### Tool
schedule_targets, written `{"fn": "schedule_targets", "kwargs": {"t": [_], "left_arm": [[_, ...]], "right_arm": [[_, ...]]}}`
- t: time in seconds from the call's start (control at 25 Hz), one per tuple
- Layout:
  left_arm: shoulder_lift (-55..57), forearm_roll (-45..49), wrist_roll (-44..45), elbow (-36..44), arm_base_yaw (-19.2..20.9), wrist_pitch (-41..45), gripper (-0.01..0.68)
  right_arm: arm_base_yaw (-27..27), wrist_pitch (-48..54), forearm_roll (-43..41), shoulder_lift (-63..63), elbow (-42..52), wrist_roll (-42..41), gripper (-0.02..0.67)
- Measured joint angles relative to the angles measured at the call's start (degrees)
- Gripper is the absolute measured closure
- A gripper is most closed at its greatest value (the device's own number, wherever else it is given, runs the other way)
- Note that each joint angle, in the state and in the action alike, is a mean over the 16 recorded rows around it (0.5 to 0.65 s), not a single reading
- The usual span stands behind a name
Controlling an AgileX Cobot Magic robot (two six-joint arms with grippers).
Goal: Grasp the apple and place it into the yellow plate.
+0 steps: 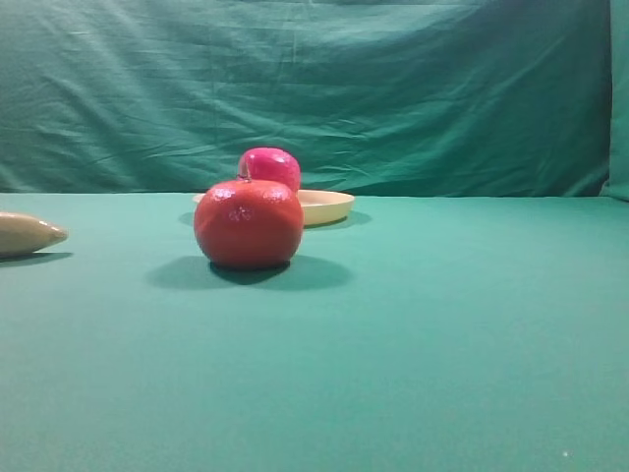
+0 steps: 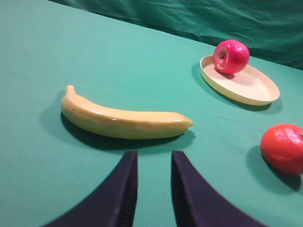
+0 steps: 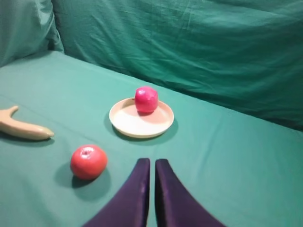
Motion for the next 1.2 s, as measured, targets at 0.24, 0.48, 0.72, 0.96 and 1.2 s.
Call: {"fn": "schedule_targets", "kwargs": {"t": [0.24,0.48,0.72,0.96,1.2], "left_arm": [[0.0,0.0,0.0,0.0,0.0,0.0,0.516],[0.0,0.0,0.0,0.0,0.0,0.0,0.516],[0.0,0.0,0.0,0.0,0.0,0.0,0.516],[0.0,0.0,0.0,0.0,0.0,0.0,0.516],[0.0,0.0,0.0,0.0,0.0,0.0,0.516]], "right_arm": [[-3.3,-6.3,-0.9,-2.3,6.5,0.3,0.649],[-9.9,-13.4,-1.2,-7.5,14.7,0.3,0.649],[-18.0,-18.3,-1.1,-13.7,23.2,0.4,0.649],[-23.4,-22.5,-0.9,-17.4,30.4,0.4,0.649],[-25.7,-24.3,-0.6,-18.2,34.6,0.4,0.649]]}}
